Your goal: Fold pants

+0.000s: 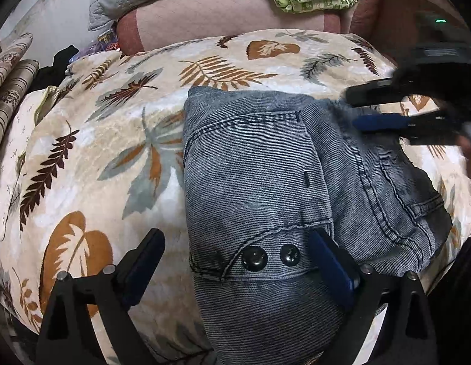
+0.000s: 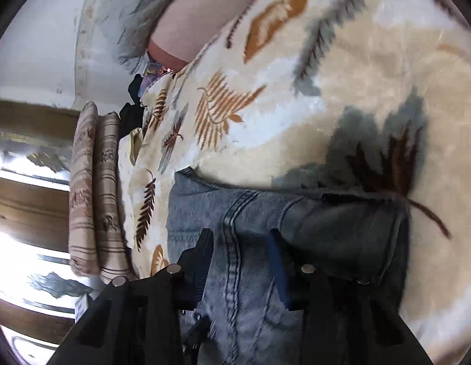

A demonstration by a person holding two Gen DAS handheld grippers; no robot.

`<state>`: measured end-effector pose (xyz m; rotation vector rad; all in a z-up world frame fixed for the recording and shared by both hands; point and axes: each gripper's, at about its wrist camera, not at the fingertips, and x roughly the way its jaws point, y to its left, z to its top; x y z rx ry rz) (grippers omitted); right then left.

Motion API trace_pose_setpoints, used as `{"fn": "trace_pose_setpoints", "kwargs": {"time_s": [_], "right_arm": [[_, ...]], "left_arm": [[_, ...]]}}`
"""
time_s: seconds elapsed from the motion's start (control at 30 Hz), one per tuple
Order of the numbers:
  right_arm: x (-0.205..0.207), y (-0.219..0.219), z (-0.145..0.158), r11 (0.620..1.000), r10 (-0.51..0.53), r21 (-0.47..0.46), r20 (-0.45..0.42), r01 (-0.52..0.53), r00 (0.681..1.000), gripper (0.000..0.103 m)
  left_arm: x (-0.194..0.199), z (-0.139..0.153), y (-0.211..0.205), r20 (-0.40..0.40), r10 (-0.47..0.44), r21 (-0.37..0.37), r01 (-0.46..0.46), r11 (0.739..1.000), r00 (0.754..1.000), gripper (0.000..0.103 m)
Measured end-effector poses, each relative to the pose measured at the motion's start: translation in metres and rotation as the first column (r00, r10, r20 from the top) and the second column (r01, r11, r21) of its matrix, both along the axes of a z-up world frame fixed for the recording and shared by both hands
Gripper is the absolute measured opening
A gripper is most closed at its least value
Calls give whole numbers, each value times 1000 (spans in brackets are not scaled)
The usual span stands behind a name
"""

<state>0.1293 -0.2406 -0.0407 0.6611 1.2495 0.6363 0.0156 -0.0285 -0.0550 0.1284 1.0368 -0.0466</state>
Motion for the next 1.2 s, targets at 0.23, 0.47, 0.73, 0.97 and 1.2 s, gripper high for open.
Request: {"fn": "trace_pose_setpoints", "kwargs": {"time_s": [0.23,0.47,0.73,0.97,1.2], "right_arm": [[-98,-37,34,999,-25,27,78,23,997,62],[-115,-63,24,998,-57,-14,102,59,993,77],[-74,-70,-29,997,-74,13,-85,75,994,80],[-83,-41,-6,991,-1,-132,-10,0,1000,24],[-82,-26,66,994,20,-111,161,-2,987,18]], "left_arm": [[-3,10,13,22,44,-96,-42,995,999,96],[13,22,76,-45,154,-352,-160,922,987,96],[36,-13,39,-134,24,-374,-73,925,991,85],[33,4,18,-98,-6,-299,-24,954,995,23],[21,67,25,108,-51,-251,77,965,993,19]]}}
